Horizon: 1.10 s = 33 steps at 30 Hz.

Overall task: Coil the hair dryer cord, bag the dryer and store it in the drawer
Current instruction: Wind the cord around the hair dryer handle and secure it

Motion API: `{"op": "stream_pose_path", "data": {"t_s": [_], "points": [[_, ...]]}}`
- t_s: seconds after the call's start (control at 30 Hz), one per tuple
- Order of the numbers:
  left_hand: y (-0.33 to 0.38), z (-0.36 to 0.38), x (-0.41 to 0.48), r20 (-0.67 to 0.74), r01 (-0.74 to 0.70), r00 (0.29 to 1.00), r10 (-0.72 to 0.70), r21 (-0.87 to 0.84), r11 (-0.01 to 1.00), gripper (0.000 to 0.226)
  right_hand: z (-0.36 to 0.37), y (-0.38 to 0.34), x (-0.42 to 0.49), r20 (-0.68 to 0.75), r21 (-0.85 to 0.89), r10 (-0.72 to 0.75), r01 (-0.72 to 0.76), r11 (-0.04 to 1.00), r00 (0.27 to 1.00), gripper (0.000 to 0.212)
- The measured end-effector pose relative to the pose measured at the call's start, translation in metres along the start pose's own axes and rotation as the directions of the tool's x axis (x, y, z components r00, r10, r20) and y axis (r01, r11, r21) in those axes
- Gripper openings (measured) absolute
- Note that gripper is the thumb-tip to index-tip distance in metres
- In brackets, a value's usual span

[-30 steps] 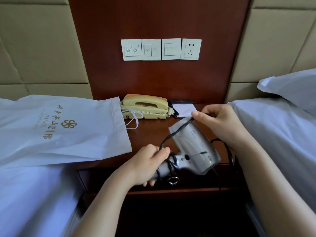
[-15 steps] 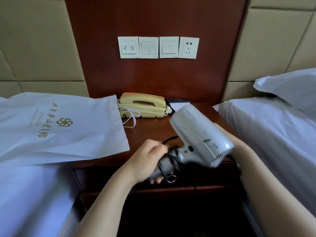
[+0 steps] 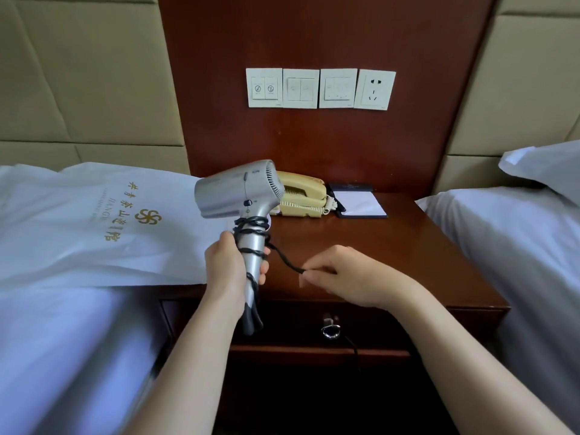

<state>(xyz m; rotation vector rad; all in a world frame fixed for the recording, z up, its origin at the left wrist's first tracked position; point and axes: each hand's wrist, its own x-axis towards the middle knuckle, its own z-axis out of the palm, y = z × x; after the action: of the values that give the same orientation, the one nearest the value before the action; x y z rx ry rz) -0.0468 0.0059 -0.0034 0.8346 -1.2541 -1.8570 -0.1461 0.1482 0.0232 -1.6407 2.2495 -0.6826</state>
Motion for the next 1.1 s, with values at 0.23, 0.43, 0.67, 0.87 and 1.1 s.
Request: {"op": "stream_pose_path", "data": {"t_s": [0.23, 0.43, 0.67, 0.87, 1.1], "points": [[-0.001, -0.002, 0.007, -0.127, -0.084, 0.987, 0.103, 0.152, 0.985, 0.035, -0.009, -0.022, -0.01, 0.245, -0.072, 0.062, -0.046, 0.996, 0.968, 0.021], [-0.005, 0.001, 0.005, -0.081, -0.2, 0.963, 0.258, 0.426, 0.882, 0.032, -0.006, -0.038, -0.016, 0.081, -0.29, -0.02, 0.043, 0.956, 0.996, 0.032], [-0.013, 0.008, -0.006, 0.292, -0.416, 0.908, 0.3, 0.708, 0.57, 0.039, -0.007, -0.032, -0.013, -0.178, -0.416, -0.182, 0.094, 0.905, 0.967, 0.036], [-0.001, 0.016, -0.03, 0.487, -0.561, 0.827, 0.28, 0.689, 0.459, 0.063, -0.013, -0.023, -0.014, -0.335, -0.413, -0.222, 0.069, 0.908, 0.916, 0.031], [-0.002, 0.01, -0.04, 0.607, -0.619, 0.775, 0.174, 0.677, 0.398, 0.071, -0.01, -0.015, -0.012, -0.385, -0.322, -0.112, -0.02, 0.946, 0.916, 0.023]]}}
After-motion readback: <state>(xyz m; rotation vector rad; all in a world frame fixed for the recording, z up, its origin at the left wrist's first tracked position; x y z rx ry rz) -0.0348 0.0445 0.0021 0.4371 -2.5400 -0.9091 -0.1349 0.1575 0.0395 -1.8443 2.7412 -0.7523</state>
